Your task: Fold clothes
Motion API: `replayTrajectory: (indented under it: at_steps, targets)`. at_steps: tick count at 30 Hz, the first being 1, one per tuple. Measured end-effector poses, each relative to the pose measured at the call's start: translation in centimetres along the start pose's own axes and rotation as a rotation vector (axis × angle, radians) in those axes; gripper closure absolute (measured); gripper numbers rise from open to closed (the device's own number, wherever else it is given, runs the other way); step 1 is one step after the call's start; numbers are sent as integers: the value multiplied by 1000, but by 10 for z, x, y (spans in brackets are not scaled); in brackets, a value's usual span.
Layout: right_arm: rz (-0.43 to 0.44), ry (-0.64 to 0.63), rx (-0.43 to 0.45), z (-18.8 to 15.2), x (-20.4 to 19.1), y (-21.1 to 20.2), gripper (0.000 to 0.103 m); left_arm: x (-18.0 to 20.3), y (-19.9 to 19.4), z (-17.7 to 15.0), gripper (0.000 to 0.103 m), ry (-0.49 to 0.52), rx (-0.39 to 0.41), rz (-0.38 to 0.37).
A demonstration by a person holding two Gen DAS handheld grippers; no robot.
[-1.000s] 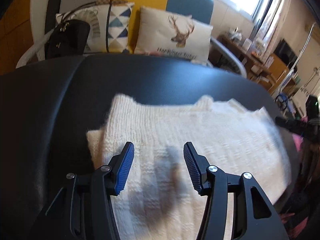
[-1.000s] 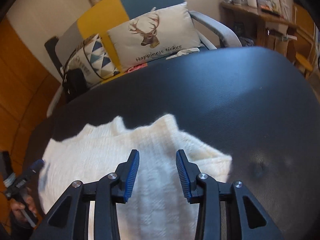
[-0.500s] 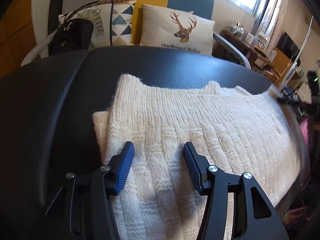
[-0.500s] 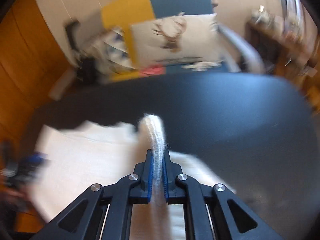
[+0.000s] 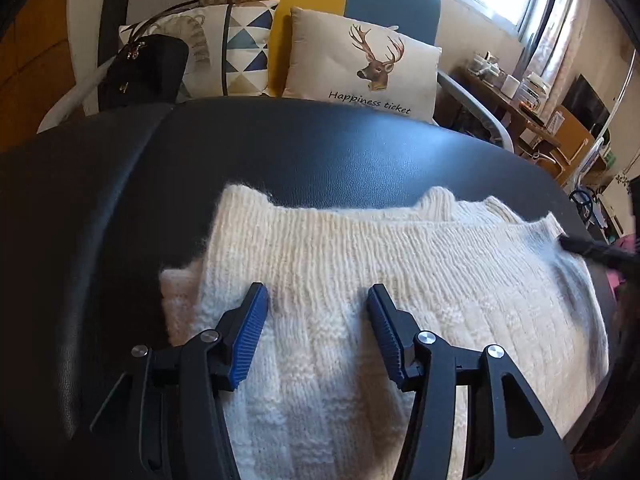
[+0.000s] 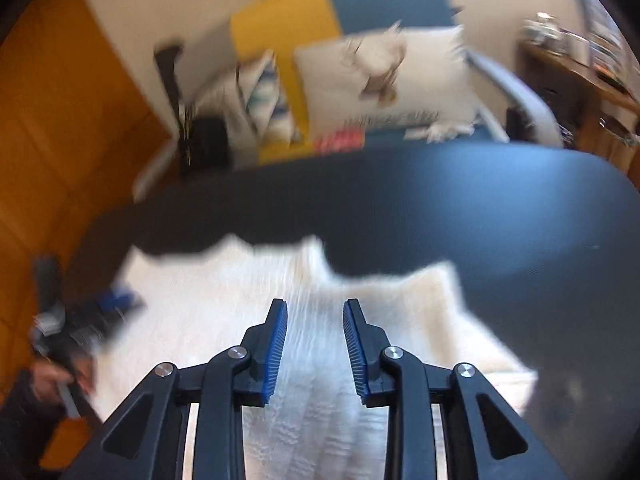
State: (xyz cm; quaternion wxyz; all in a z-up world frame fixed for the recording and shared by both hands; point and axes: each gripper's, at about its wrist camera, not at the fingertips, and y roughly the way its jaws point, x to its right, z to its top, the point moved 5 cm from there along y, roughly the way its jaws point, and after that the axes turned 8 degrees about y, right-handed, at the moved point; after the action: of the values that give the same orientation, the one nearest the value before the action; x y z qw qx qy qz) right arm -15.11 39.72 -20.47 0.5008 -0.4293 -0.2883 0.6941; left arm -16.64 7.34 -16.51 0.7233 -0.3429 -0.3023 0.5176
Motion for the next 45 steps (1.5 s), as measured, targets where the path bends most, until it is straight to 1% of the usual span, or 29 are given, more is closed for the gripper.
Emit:
replayTrajectory:
  at_steps: [1, 2, 4, 6, 8, 10, 11, 12, 14, 16, 17, 19, 22, 24, 25, 26, 28, 29, 30, 31, 32, 35, 36, 38, 40, 42, 43, 44, 45]
  targets:
    - [-29, -20, -29, -3, -5, 12, 74, 0, -5, 0, 48, -11, 10, -11]
    - [-24, -27, -21, 0, -12, 13, 73, 0, -13, 3, 48, -31, 33, -46]
    - [-15, -42, -6, 6, -26, 17, 72, -2, -24, 12, 48, -28, 84, -79]
    - [45, -58, 26, 12, -46, 13, 72, -2, -31, 21, 48, -16, 120, -101]
    - [93, -94, 19, 13, -68, 17, 72, -3, -18, 30, 47, 13, 85, -65]
    - [138, -131, -11, 11, -90, 31, 72, -12, 9, 25, 47, -7, -21, -23]
    - [142, -148, -24, 9, -98, 37, 72, -17, 23, 23, 48, -17, -71, -3]
    - [124, -164, -34, 6, -100, 44, 72, -22, 23, 22, 47, -45, -33, -13]
    - [89, -197, -54, 1, -105, 58, 73, -23, 18, 22, 47, -64, -27, -24]
    - [53, -230, -74, -5, -111, 72, 73, -24, 9, 20, 47, -81, 0, -31]
    - [49, -234, -74, -5, -113, 73, 73, -25, -1, 17, 47, -97, 26, -58]
    - [67, -215, -56, -2, -114, 63, 73, -27, -20, 8, 47, -119, 64, -78]
    - [116, -215, -38, -1, -124, 46, 73, -37, -45, -10, 47, -155, 112, -68]
    - [123, -251, -31, -1, -136, 42, 73, -43, -53, -22, 47, -162, 104, -60]
    - [108, -274, -37, -1, -143, 46, 72, -45, -56, -28, 47, -161, 96, -57]
    - [83, -295, -49, -2, -149, 54, 71, -46, -57, -33, 47, -153, 82, -46]
    - [4, -343, -90, -8, -155, 73, 71, -51, -53, -33, 47, -144, 64, -29]
    - [-18, -364, -97, -7, -158, 80, 71, -52, -55, -32, 47, -143, 66, -30]
    - [-18, -380, -90, -6, -161, 80, 73, -52, -58, -28, 47, -139, 79, -31]
    - [-13, -382, -83, -6, -161, 79, 84, -52, -60, -25, 47, -134, 92, -33]
    - [-2, -369, -75, -6, -159, 75, 95, -49, -60, -18, 47, -122, 103, -44]
    - [56, -312, -38, -1, -149, 56, 96, -34, -55, 3, 47, -46, 124, -61]
    - [62, -299, -41, -1, -145, 52, 95, -24, -49, 9, 47, -4, 113, -60]
    - [89, -287, -62, -3, -137, 42, 77, -1, -34, 15, 47, 72, 64, -107]
    - [110, -267, -93, -7, -129, 37, 74, 21, -21, 15, 47, 146, 24, -138]
    - [50, -277, -115, -11, -120, 45, 71, 39, -5, 14, 47, 208, -19, -125]
    - [15, -285, -126, -12, -115, 51, 67, 46, 2, 13, 47, 220, -41, -141]
    - [7, -280, -134, -13, -113, 55, 66, 53, 12, 13, 47, 225, -81, -165]
    - [22, -267, -134, -12, -111, 59, 66, 55, 18, 14, 47, 219, -96, -154]
